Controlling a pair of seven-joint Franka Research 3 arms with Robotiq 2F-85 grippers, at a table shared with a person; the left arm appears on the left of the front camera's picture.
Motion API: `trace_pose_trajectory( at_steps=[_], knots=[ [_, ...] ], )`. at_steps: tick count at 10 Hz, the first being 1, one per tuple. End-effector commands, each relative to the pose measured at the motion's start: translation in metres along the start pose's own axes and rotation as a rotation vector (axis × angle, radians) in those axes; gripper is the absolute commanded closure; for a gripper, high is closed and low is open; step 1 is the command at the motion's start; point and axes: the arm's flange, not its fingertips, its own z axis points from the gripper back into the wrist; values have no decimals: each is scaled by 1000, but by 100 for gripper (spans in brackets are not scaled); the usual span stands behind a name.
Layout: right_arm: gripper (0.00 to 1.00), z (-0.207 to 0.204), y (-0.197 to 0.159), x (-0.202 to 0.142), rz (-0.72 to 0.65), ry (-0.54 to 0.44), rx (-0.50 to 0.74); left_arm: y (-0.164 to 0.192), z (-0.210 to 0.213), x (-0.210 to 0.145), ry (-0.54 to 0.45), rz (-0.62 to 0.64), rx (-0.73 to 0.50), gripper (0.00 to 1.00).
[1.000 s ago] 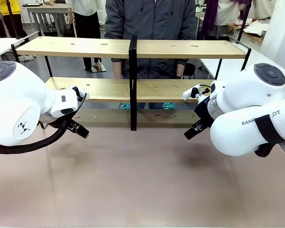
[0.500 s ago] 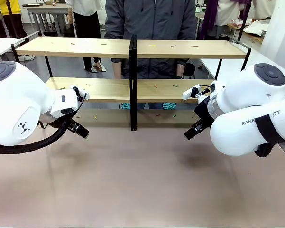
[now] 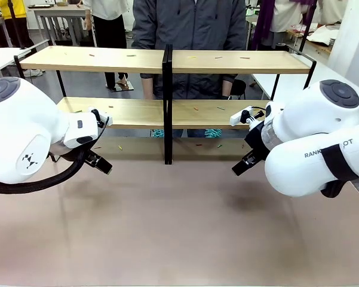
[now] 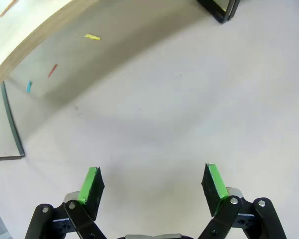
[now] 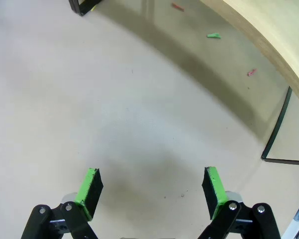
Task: Clean the shelves.
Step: Pick up the Duster when the human hands it over.
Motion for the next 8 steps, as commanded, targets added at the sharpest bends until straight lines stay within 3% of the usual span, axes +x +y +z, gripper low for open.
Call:
trace_pose_trajectory(
  at_steps=[1, 4, 5, 8],
  knots=[
    [0, 0, 0, 0, -1, 0, 0, 0, 0, 0, 0, 0, 0, 0],
    [0, 0, 0, 0, 0, 0, 0, 0, 0, 0, 0, 0, 0, 0],
    [0, 25, 5, 3, 24, 48, 8, 6, 28, -5, -14, -94, -48, 0],
    [0, 186, 16, -21, 53, -174, -82, -14, 195, -43, -331, -213, 40, 0]
  ],
)
